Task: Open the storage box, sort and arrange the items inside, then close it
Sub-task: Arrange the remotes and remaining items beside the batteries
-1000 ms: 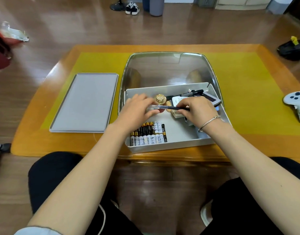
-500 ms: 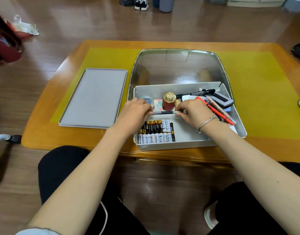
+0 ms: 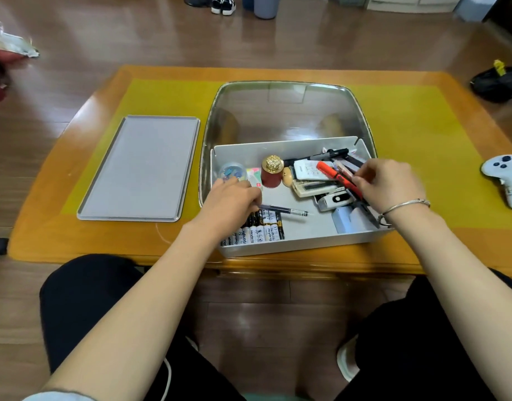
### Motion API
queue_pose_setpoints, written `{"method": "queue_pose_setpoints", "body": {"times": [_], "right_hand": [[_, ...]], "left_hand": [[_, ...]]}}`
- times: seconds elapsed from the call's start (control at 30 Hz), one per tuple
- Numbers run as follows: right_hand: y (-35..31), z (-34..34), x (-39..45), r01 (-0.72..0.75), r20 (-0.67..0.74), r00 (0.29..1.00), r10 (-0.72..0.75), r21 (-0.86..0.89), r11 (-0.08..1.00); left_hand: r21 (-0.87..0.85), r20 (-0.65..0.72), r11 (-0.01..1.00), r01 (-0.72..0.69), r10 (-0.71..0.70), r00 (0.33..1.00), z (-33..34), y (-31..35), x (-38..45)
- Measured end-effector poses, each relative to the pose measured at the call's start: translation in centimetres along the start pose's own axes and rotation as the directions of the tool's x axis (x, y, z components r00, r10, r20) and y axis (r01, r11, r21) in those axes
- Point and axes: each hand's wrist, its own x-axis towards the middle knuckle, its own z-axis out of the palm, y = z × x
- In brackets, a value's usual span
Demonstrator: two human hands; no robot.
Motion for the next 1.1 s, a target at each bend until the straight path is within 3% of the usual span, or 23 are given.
{"method": "queue_pose_setpoints", "body": {"times": [0.23,0.53,0.77,0.9,1.1], "right_hand": [[1.0,-0.1,-2.0,-0.142,0.164,0.973,0.162,-0.128,0.982],[0.2,0.4,-2.2,-0.219,0.109,0.959,0.262,-0.302,0.928],[0.3,0.0,-2.4,-0.211,0.043,0.974,0.223,-0.189,0.959],[0.3,-0.1,-2.4,-0.161,0.073,0.982,0.172,-0.143,0.977],[0.5,0.0,-2.8,-0.108,0.091,0.989,0.118,-0.11,0.988]], "left_hand": [[0.004,-0.002,1.0,-0.01,0.01,1.0,0.9,0.2,-0.5],[0.05,-0.036,0.999,-0.004,0.006,0.999,1.4,0.2,-0.5],[0.056,-0.034,0.998,-0.016,0.018,0.999,1.6,0.1,-0.6],[0.048,-0.04,0.999,-0.013,0.015,0.999,1.4,0.2,-0.7],[-0.115,-0.07,0.991,0.061,-0.07,0.995,0.6,1.2,0.3]]}}
